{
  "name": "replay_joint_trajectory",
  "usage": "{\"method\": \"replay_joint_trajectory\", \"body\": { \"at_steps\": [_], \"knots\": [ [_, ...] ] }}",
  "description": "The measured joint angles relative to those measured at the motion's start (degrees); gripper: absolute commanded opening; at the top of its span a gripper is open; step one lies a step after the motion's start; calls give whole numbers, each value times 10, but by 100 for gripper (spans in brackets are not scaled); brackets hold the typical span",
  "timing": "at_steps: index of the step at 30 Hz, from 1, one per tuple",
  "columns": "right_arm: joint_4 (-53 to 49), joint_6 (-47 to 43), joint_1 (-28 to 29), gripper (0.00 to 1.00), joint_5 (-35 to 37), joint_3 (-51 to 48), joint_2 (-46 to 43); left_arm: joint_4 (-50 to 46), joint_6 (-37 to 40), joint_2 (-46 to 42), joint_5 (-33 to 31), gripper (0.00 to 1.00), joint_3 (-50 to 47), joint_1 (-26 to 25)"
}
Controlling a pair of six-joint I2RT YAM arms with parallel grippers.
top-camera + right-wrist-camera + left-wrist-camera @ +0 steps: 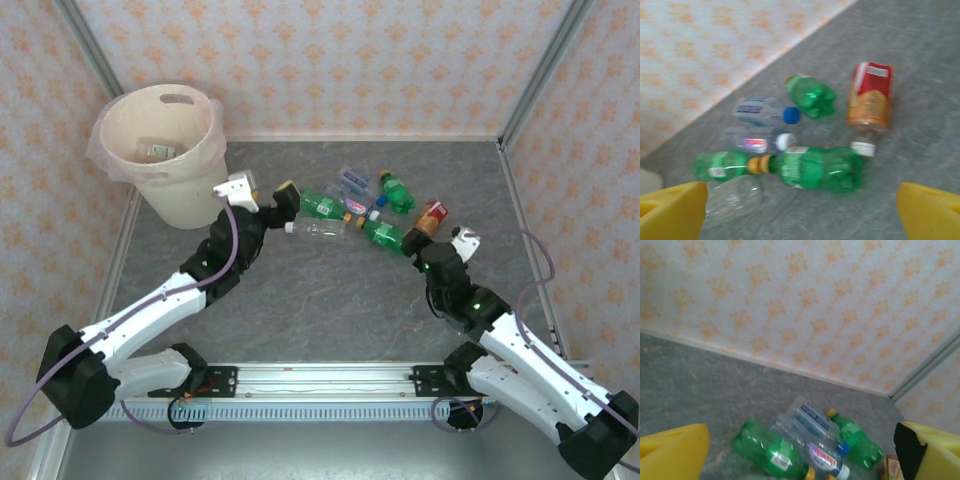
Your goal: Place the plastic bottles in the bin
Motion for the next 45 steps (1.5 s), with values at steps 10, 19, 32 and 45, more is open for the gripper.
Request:
{"method": "replay_joint_trajectory", "body": {
  "at_steps": [10,19,32,45],
  "knots": [
    [-79,42,-109,89,-50,-29,20,82,-41,-9,46,99,-98,-81],
    [-114,66,-166,98,-57,-28,59,140,-57,-4,71,99,-143,-89],
    [-148,119,-202,100,-45,-35,58,170,-70,-12,86,99,-163,-89],
    [-95,93,-202,99,-123,-57,78,187,-83,-11,90,99,-170,-89]
  ]
}}
